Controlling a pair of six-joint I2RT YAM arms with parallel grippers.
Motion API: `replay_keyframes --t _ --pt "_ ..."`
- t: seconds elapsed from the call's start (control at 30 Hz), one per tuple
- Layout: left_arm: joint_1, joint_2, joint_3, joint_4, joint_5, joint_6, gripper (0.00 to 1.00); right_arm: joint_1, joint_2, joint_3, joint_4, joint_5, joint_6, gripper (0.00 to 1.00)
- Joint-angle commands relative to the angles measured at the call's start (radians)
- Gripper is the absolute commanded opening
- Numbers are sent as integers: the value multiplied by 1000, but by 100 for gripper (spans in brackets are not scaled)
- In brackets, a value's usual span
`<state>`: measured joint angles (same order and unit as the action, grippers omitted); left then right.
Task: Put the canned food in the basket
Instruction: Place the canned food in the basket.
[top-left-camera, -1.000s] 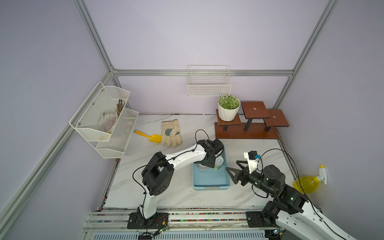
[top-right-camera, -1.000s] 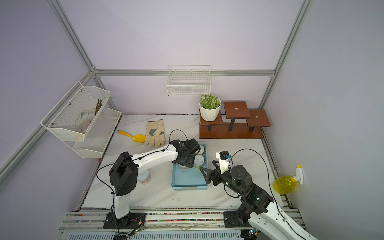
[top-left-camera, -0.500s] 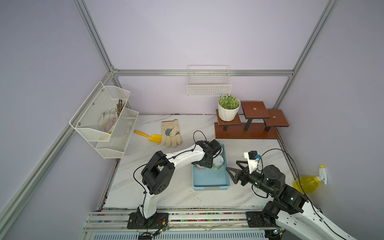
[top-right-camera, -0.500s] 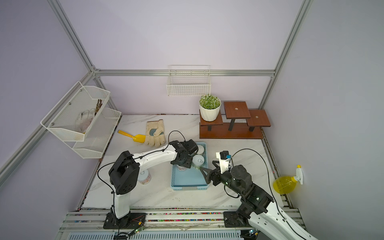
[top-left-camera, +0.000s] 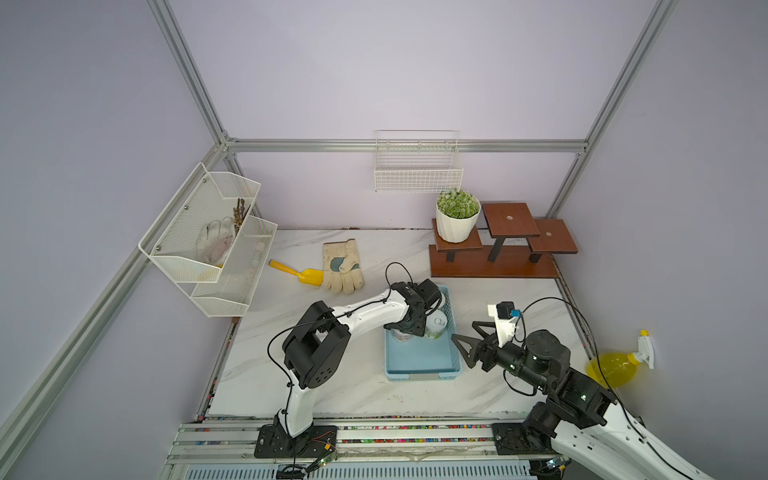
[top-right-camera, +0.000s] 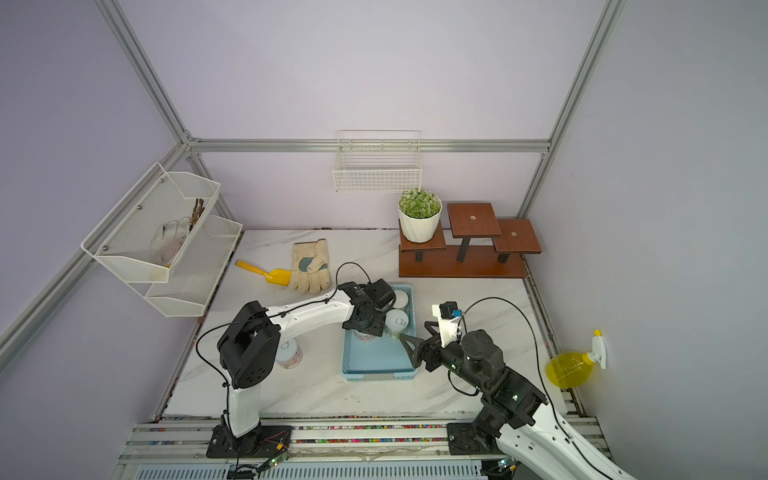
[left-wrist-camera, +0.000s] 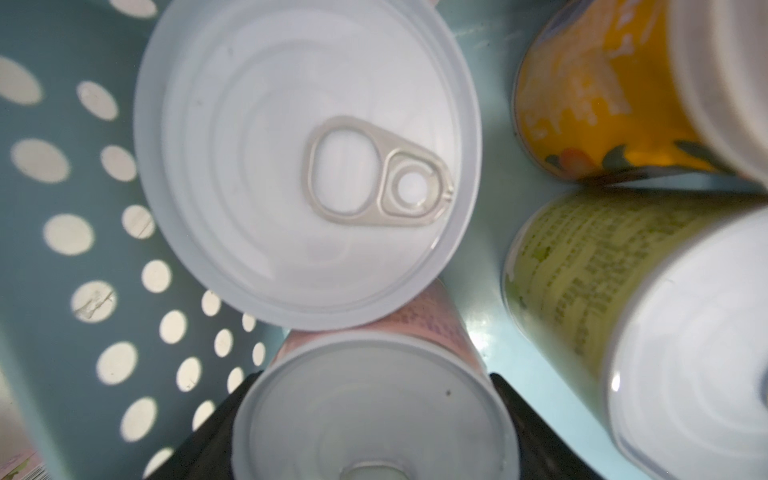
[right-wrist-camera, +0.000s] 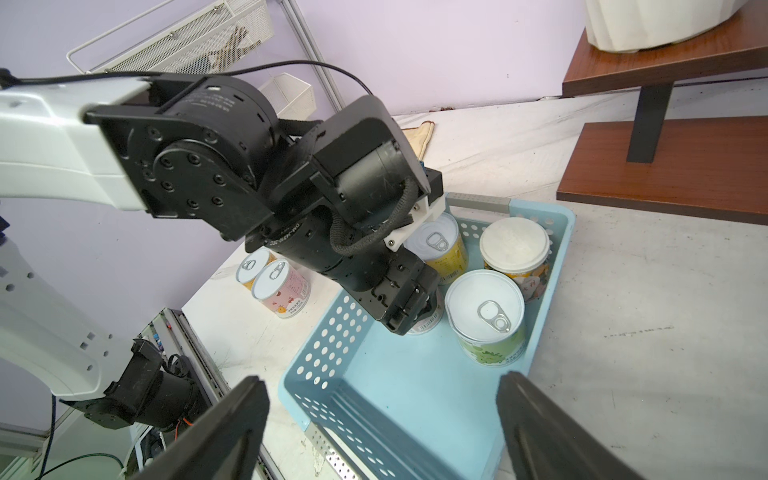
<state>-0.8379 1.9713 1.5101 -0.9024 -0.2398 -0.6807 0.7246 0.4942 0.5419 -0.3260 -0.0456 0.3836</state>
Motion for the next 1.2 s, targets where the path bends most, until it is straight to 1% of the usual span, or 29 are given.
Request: replay_keyframes --t 0.0,0.1,0.3,0.4,0.63,0.7,0.77,0.87,1.0,1.17 --pt "17 -4 -2 54 -26 -13 70 3 -15 2 18 7 15 92" --pt "16 -9 -2 56 -22 -13 74 4 -17 1 18 9 17 92" --pt "17 -20 4 56 -21 -10 91 4 -22 1 10 12 18 92" --pt "17 -25 1 53 -20 -10 95 3 -31 0 8 19 21 92" --pt "16 -62 26 32 3 -3 95 4 -30 3 -7 22 16 92" --pt "15 -91 37 23 9 0 91 4 -24 4 -13 22 13 92" --pt "15 -127 46 12 8 4 90 5 -14 5 -16 20 5 92" --pt "15 -193 44 10 9 14 85 5 3 8 -13 6 -1 92" --pt "16 -304 3 10 -10 32 83 4 30 8 10 -16 1 92" --pt "42 -446 -90 0 -31 14 83 12 87 12 44 -34 0 91"
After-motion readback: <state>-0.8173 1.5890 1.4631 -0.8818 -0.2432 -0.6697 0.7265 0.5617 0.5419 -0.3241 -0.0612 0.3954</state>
